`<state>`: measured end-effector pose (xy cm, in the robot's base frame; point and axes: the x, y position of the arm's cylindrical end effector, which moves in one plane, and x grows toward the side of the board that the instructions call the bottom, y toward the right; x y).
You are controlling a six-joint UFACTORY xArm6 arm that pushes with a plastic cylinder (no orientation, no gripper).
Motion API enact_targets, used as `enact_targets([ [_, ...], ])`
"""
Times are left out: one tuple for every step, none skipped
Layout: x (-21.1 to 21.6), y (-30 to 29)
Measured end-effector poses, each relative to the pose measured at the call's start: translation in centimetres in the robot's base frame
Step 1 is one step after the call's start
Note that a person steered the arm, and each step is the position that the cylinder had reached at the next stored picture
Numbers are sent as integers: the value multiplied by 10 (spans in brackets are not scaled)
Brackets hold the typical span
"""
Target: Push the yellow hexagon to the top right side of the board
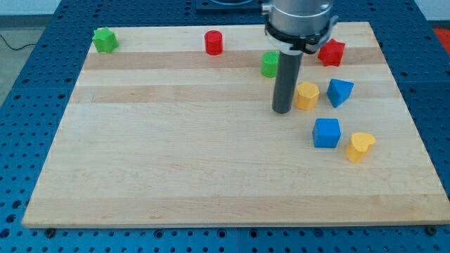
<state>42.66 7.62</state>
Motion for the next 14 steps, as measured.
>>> enact_targets([
  [28, 0],
  [39, 23],
  [18, 38],
  [-18, 38],
  [-53, 38],
  [-57, 38],
  [-37, 38],
  [-35, 65],
  [-47, 80],
  [-71, 70],
  [-94, 55],
  [-103, 55],
  [-105, 55],
  [-136, 55],
])
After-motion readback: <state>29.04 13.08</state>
